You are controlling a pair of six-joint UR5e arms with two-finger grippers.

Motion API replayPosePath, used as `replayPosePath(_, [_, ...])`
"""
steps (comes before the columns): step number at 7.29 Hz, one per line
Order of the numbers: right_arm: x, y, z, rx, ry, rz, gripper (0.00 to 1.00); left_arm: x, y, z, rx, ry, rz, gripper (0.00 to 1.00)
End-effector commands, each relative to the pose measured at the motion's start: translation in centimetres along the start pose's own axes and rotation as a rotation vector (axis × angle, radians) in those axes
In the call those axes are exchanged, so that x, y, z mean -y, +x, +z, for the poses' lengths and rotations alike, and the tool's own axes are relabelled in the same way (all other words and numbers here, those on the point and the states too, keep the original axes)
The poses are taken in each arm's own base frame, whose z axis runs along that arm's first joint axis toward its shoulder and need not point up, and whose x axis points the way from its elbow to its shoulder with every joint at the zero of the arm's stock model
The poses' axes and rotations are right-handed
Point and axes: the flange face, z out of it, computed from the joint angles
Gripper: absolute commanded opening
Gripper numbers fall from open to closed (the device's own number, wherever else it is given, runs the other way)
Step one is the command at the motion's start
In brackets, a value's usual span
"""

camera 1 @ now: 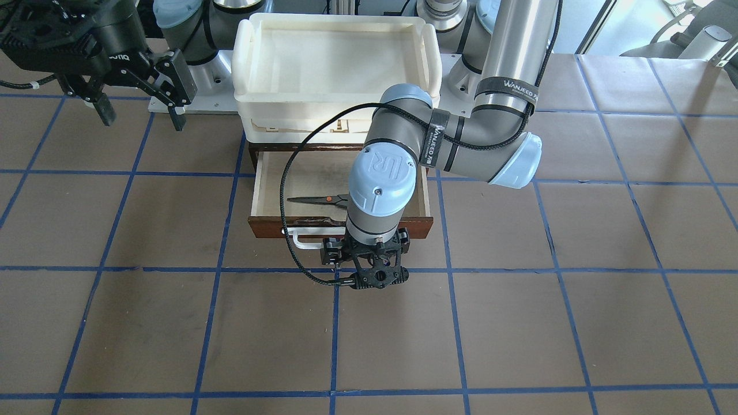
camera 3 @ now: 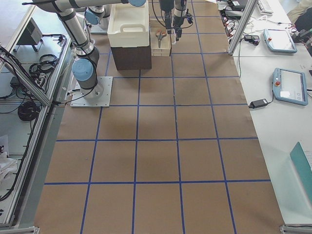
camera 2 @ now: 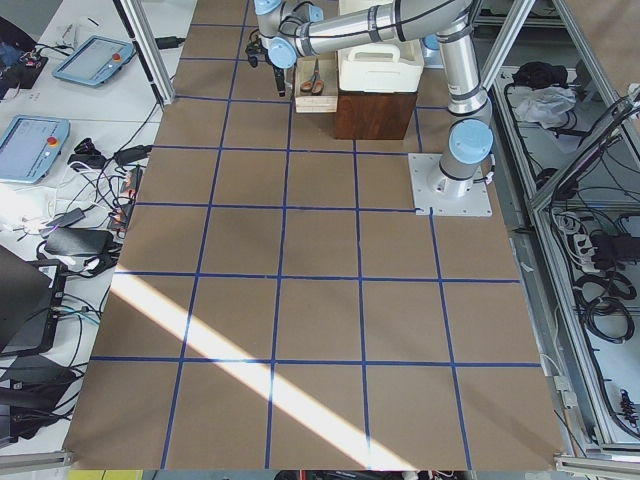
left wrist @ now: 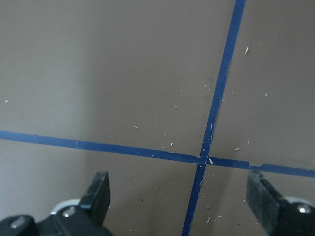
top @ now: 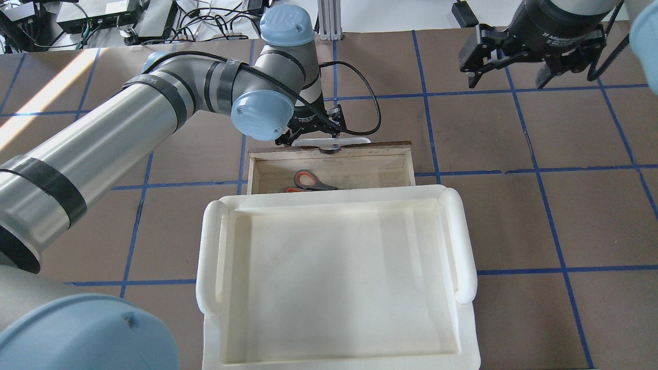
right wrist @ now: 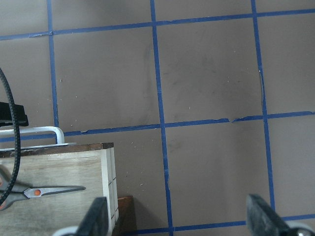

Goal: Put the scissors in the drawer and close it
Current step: 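Reach the left gripper over to the drawer's front edge, then push the drawer front away from the robot with the left gripper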

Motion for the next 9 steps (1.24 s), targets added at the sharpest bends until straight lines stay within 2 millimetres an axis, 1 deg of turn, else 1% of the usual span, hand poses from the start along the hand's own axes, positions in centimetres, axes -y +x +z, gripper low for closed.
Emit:
replayPosePath(1, [0.0, 0.0, 0.0, 0.000, -0.001, 0.000, 1.00, -0.8, -0.1, -0.6, -0.005, -0.044, -0.015, 1.00])
replayPosePath(2, [0.0, 0.0, 0.0, 0.000, 0.000, -0.001, 1.00, -1.1, -0.2, -0.7, 0.003, -0.058, -0.051, 1.00])
replayPosePath(4, [-0.1, -0.1, 0.1, 0.005, -0.003, 0.002, 1.00, -1.7, -0.5, -0.7, 0.022, -0.094, -0.054, 1.00])
replayPosePath(5, [-0.2, -0.1, 0.4, 0.001, -0.009, -0.001, 1.00, -2.1, -0.7, -1.0, 0.033, -0.115, -0.057, 1.00])
replayPosePath(7, [-0.2, -0.1, 0.5, 0.001, -0.009, -0.001, 1.00, -2.3, -0.8, -0.5, 0.049, -0.143, -0.059, 1.00])
replayPosePath(9, [-0.2, -0.1, 0.4, 0.003, -0.007, -0.003, 1.00, -3.0, -0.9, 0.0, 0.072, -0.190, -0.059, 1.00])
